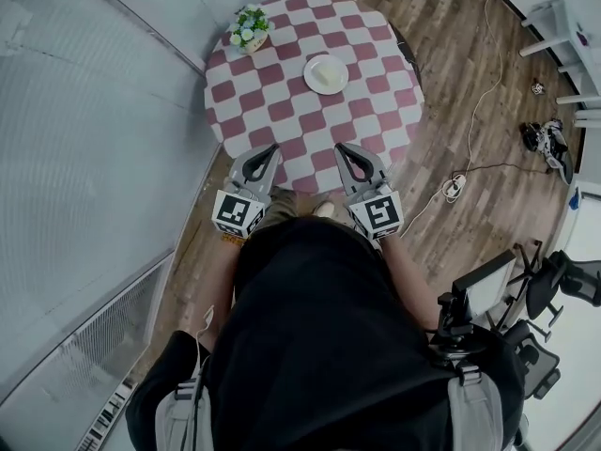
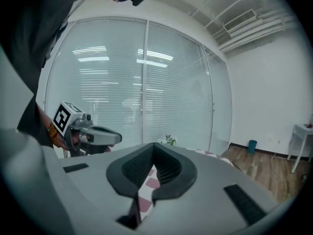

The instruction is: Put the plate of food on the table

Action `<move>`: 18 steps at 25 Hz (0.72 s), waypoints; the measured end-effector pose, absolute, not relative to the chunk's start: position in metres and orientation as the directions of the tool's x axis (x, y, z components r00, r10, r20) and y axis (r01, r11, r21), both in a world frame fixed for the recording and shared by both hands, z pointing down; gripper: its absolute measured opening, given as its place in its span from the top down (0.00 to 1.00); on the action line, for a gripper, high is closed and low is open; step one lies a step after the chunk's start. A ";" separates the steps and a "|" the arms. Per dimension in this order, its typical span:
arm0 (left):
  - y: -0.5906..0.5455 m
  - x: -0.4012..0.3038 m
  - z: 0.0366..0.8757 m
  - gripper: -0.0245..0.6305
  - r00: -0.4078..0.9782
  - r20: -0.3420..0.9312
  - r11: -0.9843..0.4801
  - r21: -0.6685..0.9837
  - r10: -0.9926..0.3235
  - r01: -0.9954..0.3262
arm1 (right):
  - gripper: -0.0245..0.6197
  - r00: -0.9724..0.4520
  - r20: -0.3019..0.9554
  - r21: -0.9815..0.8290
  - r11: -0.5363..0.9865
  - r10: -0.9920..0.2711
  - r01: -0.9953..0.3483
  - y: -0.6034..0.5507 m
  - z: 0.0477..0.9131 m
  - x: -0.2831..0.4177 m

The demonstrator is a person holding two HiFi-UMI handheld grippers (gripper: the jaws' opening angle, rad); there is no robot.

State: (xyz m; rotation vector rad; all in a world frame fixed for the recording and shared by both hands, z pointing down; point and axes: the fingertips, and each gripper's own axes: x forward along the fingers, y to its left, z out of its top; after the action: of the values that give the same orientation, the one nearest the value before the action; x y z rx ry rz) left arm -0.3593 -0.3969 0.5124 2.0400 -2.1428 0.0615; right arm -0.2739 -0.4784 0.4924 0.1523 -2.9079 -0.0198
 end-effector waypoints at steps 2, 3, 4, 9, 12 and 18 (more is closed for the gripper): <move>-0.394 -0.360 0.520 0.95 -0.051 0.172 0.069 0.102 -0.984 -0.992 | 0.95 -0.958 0.270 0.003 0.996 -0.092 -0.095 -0.476 0.512 -0.274; -0.394 -0.362 0.523 0.95 -0.058 0.172 0.078 0.116 -0.983 -0.990 | 0.95 -0.956 0.281 -0.001 0.996 -0.085 -0.089 -0.475 0.517 -0.275; -0.394 -0.364 0.525 0.95 -0.064 0.172 0.088 0.132 -0.983 -0.987 | 0.95 -0.955 0.284 -0.005 0.996 -0.079 -0.084 -0.475 0.519 -0.278; -0.393 -0.367 0.536 0.95 -0.073 0.197 0.104 0.154 -0.978 -0.983 | 0.95 -0.954 0.295 -0.016 0.998 -0.047 -0.055 -0.470 0.524 -0.288; -0.394 -0.370 0.540 0.95 -0.069 0.202 0.103 0.163 -0.977 -0.981 | 0.95 -0.953 0.299 -0.017 0.999 -0.040 -0.047 -0.469 0.526 -0.294; -0.400 -0.370 0.543 0.95 -0.057 0.217 0.090 0.148 -0.974 -0.985 | 0.95 -0.952 0.305 -0.022 0.999 -0.029 -0.037 -0.474 0.530 -0.300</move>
State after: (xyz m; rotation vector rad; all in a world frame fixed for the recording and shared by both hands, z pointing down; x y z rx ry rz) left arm -0.3696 -0.3999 0.5426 1.9572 -2.1097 0.0575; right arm -0.3002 -0.4738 0.5299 0.0481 -2.8315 0.0400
